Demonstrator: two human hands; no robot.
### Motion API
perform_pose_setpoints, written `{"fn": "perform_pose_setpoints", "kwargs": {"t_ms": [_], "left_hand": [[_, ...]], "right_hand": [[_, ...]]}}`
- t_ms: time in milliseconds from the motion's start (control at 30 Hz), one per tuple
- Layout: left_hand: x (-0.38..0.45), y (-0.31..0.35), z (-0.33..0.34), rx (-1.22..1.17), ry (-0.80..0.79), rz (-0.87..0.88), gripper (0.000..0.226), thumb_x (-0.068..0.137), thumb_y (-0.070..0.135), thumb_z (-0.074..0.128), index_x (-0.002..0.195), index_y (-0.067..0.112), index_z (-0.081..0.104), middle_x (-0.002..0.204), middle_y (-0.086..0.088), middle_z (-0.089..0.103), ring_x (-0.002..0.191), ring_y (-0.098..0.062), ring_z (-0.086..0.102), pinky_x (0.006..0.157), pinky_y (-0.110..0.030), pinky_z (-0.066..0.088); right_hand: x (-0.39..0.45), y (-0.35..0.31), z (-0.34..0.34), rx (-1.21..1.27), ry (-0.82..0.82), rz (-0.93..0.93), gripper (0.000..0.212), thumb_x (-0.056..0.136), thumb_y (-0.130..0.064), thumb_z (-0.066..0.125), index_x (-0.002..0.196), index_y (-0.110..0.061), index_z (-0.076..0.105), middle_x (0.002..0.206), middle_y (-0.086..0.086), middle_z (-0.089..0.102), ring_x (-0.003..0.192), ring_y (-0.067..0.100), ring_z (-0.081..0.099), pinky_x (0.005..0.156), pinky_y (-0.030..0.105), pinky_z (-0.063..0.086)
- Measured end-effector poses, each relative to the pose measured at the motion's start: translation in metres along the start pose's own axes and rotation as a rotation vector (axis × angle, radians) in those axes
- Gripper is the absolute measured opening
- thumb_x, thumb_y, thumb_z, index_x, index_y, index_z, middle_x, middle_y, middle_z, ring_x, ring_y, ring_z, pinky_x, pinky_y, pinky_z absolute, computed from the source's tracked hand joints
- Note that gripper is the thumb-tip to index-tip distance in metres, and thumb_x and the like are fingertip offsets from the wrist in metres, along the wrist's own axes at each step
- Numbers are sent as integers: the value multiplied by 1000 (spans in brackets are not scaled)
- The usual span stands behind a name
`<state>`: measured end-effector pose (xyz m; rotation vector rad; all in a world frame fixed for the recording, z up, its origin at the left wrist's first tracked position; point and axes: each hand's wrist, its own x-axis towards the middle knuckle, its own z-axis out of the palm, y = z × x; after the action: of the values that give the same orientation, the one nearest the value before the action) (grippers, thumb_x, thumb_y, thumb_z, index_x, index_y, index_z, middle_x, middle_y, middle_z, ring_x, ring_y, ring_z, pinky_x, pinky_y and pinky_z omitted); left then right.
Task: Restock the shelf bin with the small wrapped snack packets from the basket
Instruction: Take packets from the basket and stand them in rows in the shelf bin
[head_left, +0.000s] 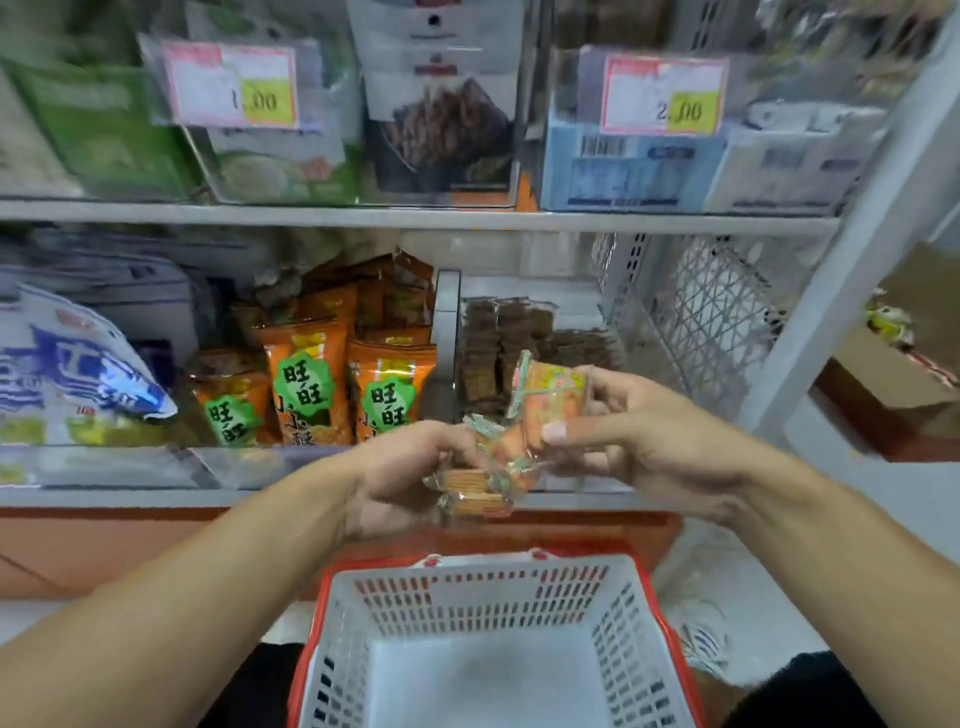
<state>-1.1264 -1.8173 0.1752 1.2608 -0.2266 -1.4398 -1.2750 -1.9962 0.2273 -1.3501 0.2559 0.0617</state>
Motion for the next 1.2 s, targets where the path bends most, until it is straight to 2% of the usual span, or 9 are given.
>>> {"fn": "perform_pose_setpoints", "kwargs": {"t_ms": [100,167,233,300,400,633,767,1033,1200], "left_hand": [[5,1,-1,-64,15,25,32,70,-1,64,100,-1,72,89,-22,73,71,-29,73,68,-36,61],[13,1,-5,-81,10,23,50,62,1,71,112,-4,69,97,-25,72,79,-31,73,88,-42,57],[18,3,-8,-68,7,25,51,56,2,76,107,-2,74,102,-26,72,83,-33,72,101,-46,49],[21,5,-8,-80,-8,43,48,55,0,78,102,1,77,103,-26,72,85,-33,72,96,-45,53],[19,7,-2,-102,-64,61,51,64,1,82,114,9,76,109,-22,73,86,-29,72,73,-37,63],[24,4,13,-71,9,96,50,60,41,93,105,24,81,107,-11,74,69,-14,68,39,-19,47],[27,2,7,-73,11,146,59,50,47,97,100,20,81,110,-16,74,74,-20,72,53,-28,53],[16,0,13,-138,74,200,47,64,37,93,106,20,80,94,-12,75,72,-18,73,41,-25,49],[9,1,23,-83,118,263,28,64,27,84,91,17,81,88,-12,77,64,-17,72,43,-25,50]], "right_hand": [[15,16,1,149,137,18,53,73,-4,76,122,3,58,102,17,74,88,24,72,77,31,62],[22,22,-2,221,185,37,52,73,-7,76,121,4,59,104,18,75,89,23,73,74,29,61],[25,24,-6,275,220,24,50,73,-10,75,118,3,60,106,17,75,92,23,75,71,26,60],[27,27,-8,319,252,0,48,73,-12,73,118,2,61,108,18,75,97,25,75,72,26,60],[31,32,-8,329,301,-43,46,75,-14,72,118,1,62,108,16,75,96,23,75,71,25,60],[30,32,-8,63,300,-122,30,89,-28,67,115,-14,71,111,11,75,102,24,72,77,31,59],[26,24,-11,91,272,-154,38,87,-34,63,115,-9,72,113,14,74,96,20,71,70,30,58],[18,15,-18,287,101,-87,41,97,-33,50,128,-10,65,131,16,65,122,32,63,86,48,58],[19,19,-14,218,81,-52,43,100,-32,46,132,-9,62,132,16,65,122,32,63,83,44,58]]}}
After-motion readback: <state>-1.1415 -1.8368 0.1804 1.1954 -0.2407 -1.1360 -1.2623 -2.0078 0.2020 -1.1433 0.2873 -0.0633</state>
